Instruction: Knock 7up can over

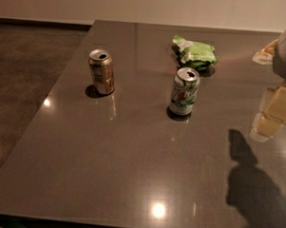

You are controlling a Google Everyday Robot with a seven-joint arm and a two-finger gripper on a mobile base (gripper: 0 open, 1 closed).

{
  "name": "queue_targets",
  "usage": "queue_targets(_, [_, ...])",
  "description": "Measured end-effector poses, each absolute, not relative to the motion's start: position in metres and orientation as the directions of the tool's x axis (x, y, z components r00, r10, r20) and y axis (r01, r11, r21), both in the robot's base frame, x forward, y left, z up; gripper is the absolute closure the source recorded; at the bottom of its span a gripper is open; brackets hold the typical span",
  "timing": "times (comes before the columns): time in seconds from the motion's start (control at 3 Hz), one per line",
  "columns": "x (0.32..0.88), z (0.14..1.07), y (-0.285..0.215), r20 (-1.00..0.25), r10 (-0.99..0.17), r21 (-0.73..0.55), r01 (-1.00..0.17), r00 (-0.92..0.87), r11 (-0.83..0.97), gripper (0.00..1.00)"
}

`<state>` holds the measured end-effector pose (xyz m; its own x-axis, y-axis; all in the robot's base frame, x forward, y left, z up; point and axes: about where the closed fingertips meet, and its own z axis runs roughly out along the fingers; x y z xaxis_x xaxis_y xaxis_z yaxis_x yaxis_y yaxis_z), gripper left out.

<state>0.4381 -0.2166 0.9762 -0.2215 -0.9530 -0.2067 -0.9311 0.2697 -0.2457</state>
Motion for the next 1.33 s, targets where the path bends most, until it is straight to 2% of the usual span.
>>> queue_targets(0.67, [0.451, 0.975, -0.214, -0.239, -0.939, -0.259, -0.916, -0.247, 0.307, 0.00])
queue_targets(1.33, [0.505, 0.957, -0.194, -0.382, -0.882, -0.264, -0.883, -0.274, 0.389, 0.00])
